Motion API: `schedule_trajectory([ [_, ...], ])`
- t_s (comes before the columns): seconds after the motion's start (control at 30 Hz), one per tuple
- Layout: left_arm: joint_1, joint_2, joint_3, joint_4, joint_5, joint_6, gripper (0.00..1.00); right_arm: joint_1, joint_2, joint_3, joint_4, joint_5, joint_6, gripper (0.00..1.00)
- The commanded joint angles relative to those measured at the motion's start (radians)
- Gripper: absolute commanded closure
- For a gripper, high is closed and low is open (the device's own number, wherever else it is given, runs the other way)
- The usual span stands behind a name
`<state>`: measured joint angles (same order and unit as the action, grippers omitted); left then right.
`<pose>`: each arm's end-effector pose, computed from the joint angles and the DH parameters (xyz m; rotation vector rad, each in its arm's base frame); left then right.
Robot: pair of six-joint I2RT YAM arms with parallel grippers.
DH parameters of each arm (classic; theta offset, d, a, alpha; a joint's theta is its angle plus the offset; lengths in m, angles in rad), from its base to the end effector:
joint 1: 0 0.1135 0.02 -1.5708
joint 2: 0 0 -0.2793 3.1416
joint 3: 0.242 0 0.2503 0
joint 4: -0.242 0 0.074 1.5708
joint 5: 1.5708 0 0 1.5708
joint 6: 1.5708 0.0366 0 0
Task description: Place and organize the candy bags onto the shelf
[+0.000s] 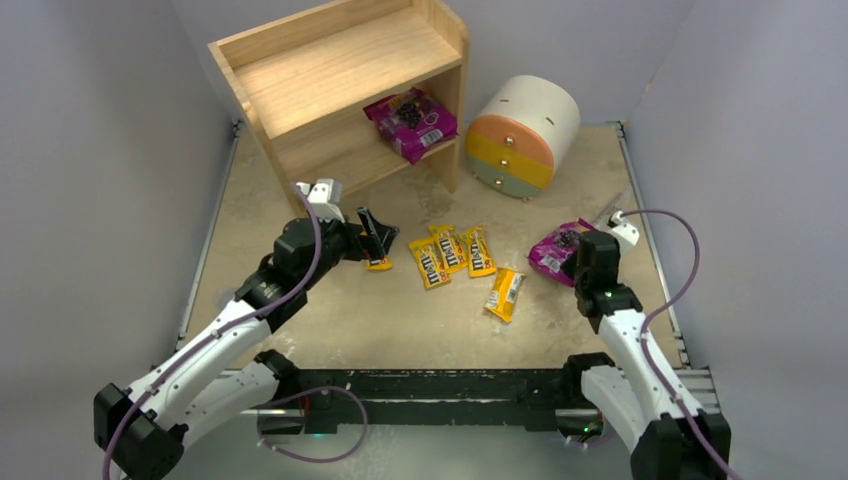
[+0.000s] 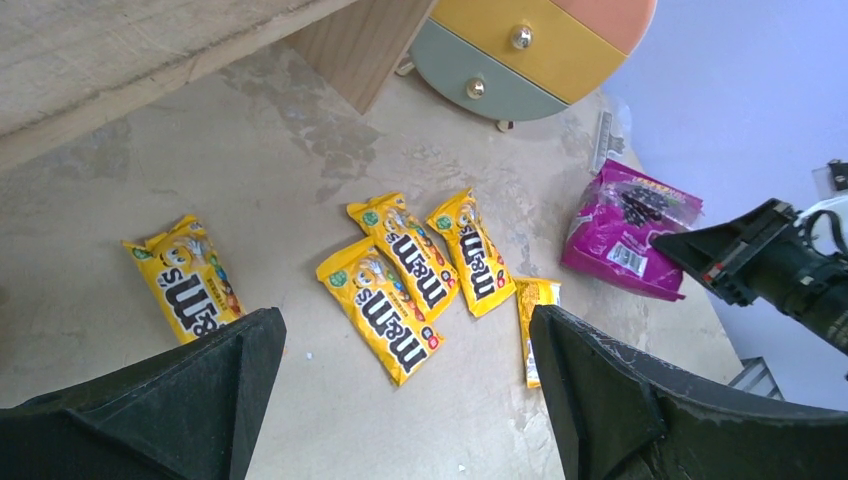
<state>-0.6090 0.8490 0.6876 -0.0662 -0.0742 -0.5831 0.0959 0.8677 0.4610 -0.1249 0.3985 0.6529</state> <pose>0.1595 -0.1079 0.3184 -0.0309 1.8674 -0.7757 0.1797 0.0030 0.2309 0.7888 1.9000 0.0434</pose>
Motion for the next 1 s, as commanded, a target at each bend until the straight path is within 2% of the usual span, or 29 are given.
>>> schedule_trajectory([
  [0.0,0.003,0.029,-0.007,0.077,0.052,-0.007,0.00,-0.005,-0.129,0.100,-0.035,-0.105,-0.188,1.00],
  [0.1,0.004,0.057,-0.001,0.104,0.105,-0.007,0.00,-0.004,-0.212,0.117,-0.013,-0.308,-0.237,1.00],
  [0.17,0.003,0.075,0.004,0.114,0.138,-0.009,0.00,-0.004,-0.249,0.116,0.068,-0.454,-0.282,1.00],
  [0.3,0.004,0.119,0.018,0.106,0.176,-0.011,0.00,-0.004,-0.251,0.118,0.189,-0.867,-0.344,1.00],
  [0.4,0.003,0.139,0.013,0.110,0.213,-0.020,0.00,-0.002,-0.237,0.105,0.286,-1.030,-0.358,1.00],
  [0.5,0.004,0.144,-0.015,0.195,0.296,-0.059,0.00,-0.002,-0.206,0.095,0.404,-1.174,-0.338,1.00],
  [0.73,0.004,0.268,-0.014,0.498,0.547,-0.195,0.00,-0.002,-0.109,0.092,0.693,-1.376,-0.210,1.00],
  [0.8,0.003,0.311,0.006,0.542,0.584,-0.219,0.00,0.002,-0.096,0.113,0.702,-1.385,-0.206,1.00],
  [0.97,0.003,0.382,-0.008,0.795,0.680,-0.344,0.00,0.019,-0.065,0.146,0.681,-1.392,-0.222,1.00],
])
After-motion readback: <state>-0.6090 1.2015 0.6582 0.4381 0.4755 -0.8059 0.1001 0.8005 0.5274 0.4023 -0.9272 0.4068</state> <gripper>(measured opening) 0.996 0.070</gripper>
